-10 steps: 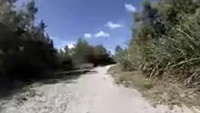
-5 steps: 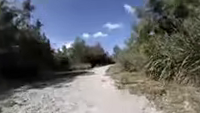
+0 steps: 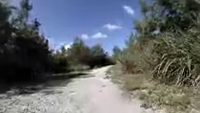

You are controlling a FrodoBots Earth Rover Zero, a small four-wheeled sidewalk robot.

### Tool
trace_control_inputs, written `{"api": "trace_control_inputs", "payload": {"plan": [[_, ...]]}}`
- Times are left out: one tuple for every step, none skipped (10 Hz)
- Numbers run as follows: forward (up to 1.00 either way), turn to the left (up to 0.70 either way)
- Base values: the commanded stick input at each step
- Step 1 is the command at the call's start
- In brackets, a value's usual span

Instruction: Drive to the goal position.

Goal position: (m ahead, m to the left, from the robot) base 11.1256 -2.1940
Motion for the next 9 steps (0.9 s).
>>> {"api": "trace_control_inputs", "payload": {"plan": [[0.85, 0.0], [0.85, 0.0], [0.85, 0.0], [0.85, 0.0], [0.85, 0.0], [0.85, 0.0], [0.85, 0.0], [0.85, 0.0], [0.85, 0.0]]}}
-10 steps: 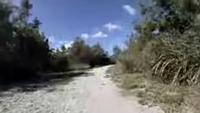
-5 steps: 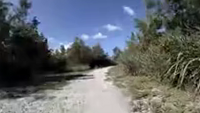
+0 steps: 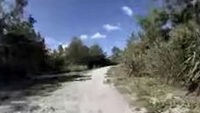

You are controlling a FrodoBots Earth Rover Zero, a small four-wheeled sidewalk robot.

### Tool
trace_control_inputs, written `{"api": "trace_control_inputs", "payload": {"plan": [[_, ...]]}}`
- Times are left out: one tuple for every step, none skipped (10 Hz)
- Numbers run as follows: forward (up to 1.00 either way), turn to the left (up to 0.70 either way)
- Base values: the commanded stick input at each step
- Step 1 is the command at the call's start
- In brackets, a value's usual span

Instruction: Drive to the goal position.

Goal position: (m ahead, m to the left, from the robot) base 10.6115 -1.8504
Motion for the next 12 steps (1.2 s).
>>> {"api": "trace_control_inputs", "payload": {"plan": [[0.85, 0.0], [0.85, 0.0], [0.85, 0.0], [0.85, 0.0], [0.85, 0.0], [0.85, 0.0], [0.85, 0.0], [0.85, 0.0], [0.85, 0.0], [0.85, 0.0], [0.85, 0.0], [0.85, 0.0]]}}
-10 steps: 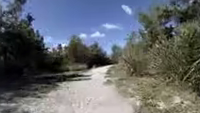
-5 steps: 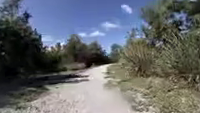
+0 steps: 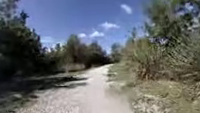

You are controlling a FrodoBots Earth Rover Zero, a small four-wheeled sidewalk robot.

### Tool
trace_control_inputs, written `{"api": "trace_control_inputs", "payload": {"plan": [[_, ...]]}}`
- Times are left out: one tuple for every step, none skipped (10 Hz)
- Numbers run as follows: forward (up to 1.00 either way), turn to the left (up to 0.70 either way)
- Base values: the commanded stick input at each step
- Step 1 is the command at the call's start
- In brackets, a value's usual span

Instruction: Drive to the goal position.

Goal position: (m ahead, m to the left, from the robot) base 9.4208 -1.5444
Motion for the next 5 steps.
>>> {"api": "trace_control_inputs", "payload": {"plan": [[0.85, 0.0], [0.85, 0.24], [0.85, 0.34], [0.85, 0.2], [0.85, 0.01]]}}
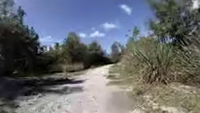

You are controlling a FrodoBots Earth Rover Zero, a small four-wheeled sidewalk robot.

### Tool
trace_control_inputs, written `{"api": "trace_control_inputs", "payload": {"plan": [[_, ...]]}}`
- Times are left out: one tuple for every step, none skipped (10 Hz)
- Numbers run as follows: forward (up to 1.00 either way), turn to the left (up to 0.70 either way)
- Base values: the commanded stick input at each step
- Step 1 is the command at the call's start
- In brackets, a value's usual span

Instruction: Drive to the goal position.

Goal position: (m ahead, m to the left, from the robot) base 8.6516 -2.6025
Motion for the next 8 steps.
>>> {"api": "trace_control_inputs", "payload": {"plan": [[0.85, 0.0], [0.85, 0.0], [0.85, 0.0], [0.85, 0.0], [0.85, 0.0], [0.85, 0.0], [0.85, 0.0], [0.85, 0.0]]}}
